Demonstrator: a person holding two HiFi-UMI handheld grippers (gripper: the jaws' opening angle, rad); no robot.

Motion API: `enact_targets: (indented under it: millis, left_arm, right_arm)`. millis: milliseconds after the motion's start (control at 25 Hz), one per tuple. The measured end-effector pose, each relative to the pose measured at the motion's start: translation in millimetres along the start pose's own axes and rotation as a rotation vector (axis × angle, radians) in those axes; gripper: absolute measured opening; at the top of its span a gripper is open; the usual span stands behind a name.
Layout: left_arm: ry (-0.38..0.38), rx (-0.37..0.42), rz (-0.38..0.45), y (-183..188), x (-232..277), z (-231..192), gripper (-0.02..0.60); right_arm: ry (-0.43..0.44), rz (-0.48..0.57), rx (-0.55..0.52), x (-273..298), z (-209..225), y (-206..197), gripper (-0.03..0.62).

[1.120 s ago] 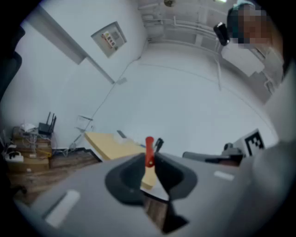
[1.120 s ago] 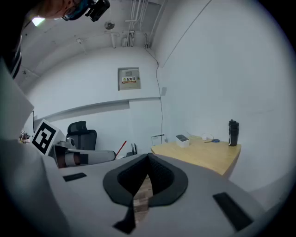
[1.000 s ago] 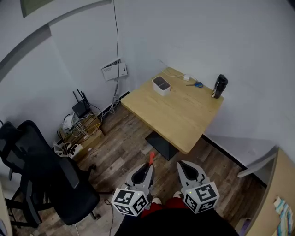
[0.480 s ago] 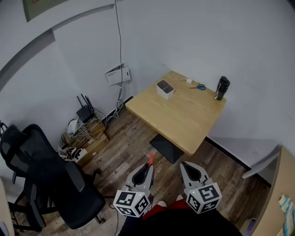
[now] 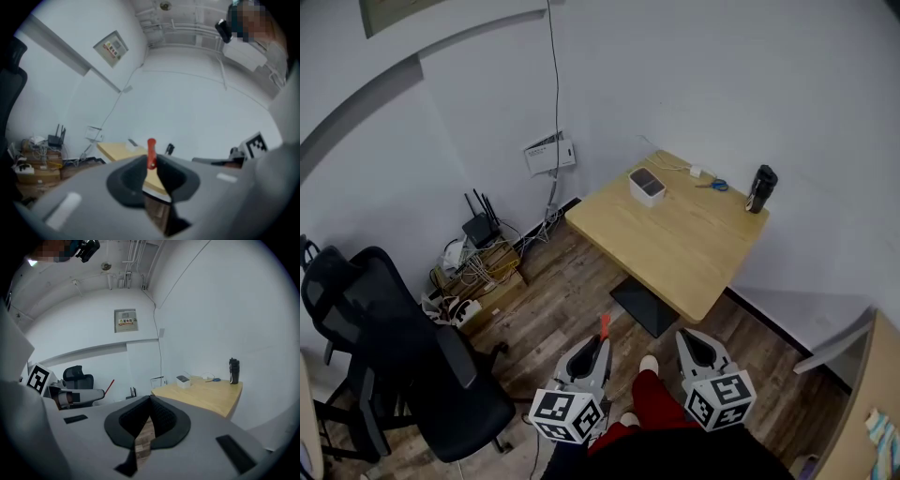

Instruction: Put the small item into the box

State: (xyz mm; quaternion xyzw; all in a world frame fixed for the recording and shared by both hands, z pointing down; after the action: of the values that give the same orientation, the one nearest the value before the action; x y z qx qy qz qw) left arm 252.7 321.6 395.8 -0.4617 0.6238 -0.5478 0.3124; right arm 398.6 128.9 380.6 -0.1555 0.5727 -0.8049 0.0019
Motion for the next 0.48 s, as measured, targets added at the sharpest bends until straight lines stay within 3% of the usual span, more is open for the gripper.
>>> enact_targets:
  millis: [480]
  left_arm:
    - [0.047,-0.011,0.003,9.2,48.0,-48.8,0.064]
  right_arm:
    - [0.032,-0.005,0.008,77.4,17.1,19.1,0.008]
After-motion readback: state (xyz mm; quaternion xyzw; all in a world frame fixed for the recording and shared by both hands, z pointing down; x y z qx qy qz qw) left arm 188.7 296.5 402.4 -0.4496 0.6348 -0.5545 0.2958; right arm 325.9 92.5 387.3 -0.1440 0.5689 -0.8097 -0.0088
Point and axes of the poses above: the fingertips, and each gripper's own axes: x forward along the fingers, z to its right, y out of its top, the point moved 10 cm from there along -x, backward along the fingers, and after that the axes turned 8 degrees about x, right-handed, at the moved point
